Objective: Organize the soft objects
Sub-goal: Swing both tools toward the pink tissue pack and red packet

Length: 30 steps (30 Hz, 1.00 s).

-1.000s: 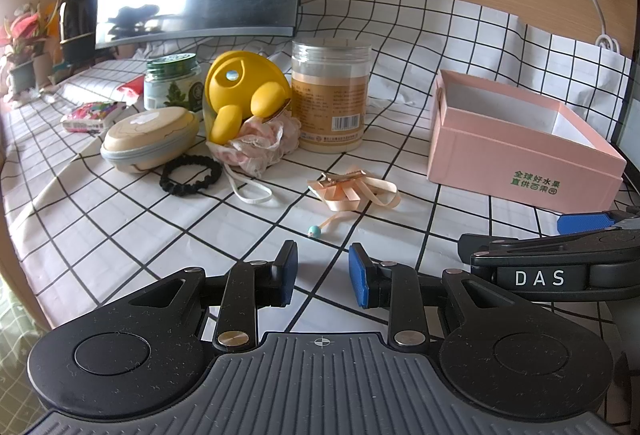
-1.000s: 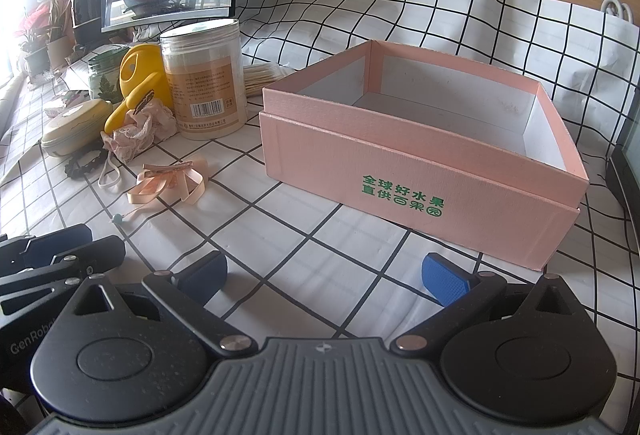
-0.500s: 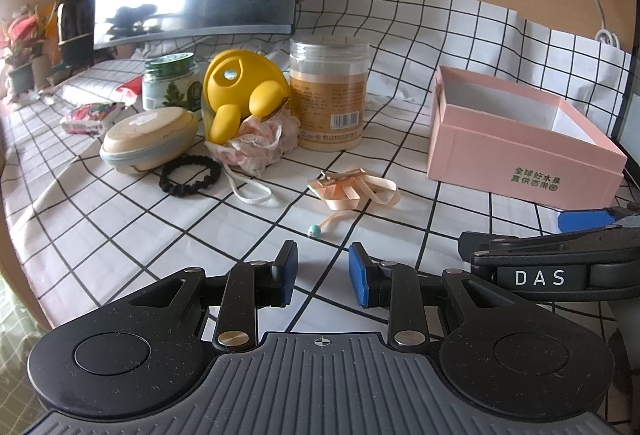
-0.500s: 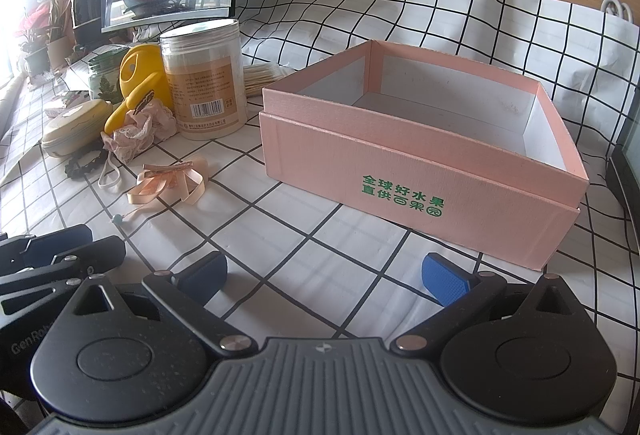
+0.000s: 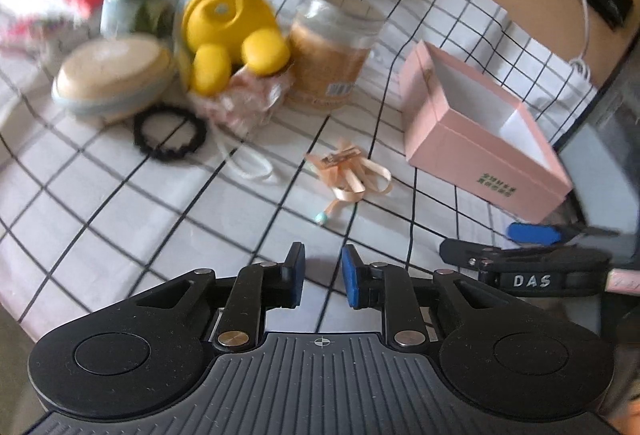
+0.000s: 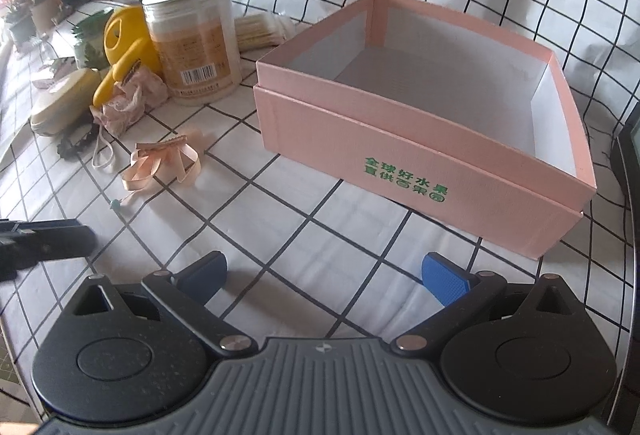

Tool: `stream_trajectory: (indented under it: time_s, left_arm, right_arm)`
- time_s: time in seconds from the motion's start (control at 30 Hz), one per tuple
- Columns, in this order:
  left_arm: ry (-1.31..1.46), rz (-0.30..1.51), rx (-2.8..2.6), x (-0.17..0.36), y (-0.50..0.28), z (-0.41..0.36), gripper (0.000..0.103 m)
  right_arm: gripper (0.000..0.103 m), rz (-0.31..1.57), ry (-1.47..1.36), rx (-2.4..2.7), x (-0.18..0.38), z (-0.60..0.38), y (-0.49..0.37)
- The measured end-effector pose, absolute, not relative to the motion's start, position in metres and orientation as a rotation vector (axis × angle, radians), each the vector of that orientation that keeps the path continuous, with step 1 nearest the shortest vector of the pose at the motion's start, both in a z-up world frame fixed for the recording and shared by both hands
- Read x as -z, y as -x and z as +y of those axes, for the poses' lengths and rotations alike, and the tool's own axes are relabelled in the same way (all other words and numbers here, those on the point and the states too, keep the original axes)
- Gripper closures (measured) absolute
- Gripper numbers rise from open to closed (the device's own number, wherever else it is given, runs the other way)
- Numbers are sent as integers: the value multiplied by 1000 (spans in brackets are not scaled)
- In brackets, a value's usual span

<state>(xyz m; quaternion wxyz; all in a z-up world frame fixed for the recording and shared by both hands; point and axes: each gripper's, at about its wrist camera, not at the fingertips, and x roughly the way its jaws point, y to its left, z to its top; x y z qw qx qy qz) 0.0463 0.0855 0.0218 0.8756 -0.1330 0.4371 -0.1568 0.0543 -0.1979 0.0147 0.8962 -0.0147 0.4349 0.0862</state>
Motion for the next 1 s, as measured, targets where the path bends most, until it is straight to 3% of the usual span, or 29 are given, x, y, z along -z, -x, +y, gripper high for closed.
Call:
stream_trajectory:
  time_s: [0.1,0.2,0.3,0.53,0.57,0.6,0.67,0.73,0.83,1.0]
  left_arm:
    - [376,940,392,-31,-58,121,79]
    - [349,842,329,-53,-69,170,79]
    - [311,772,132,-70,-98,223,78]
    - [568,783,-99,-59,-163,339,78]
    - [575,779,-94,-58,-169,351,78]
    - [578,780,-85,-59,-174,362,78]
    - [580,799,-54,-56,-185,383,78]
    - [603,810,-35,-53,-188,400,78]
    - [650,828,-35,-45,-184,423,78]
    - [730,865,17,-31,-183,442,78]
  right_arm:
    - [0,980,41,-181,-21,-184,-60]
    - [0,993,101,-141,-38,-160,-64]
    - [0,907,125,-127,-78,-137,-64]
    - [3,677,287,-236,-182,-13,-126]
    - [16,695,311,-265,-190,16,-148]
    - [39,719,317,-307,-192,39,-165]
    - [69,791,330,-431,-190,93,-203]
    - [72,859,333,-522,-177,142,-234]
    - [86,951,349,-586,-147,202,-270]
    - [87,948,503,-551,-103,266,-292]
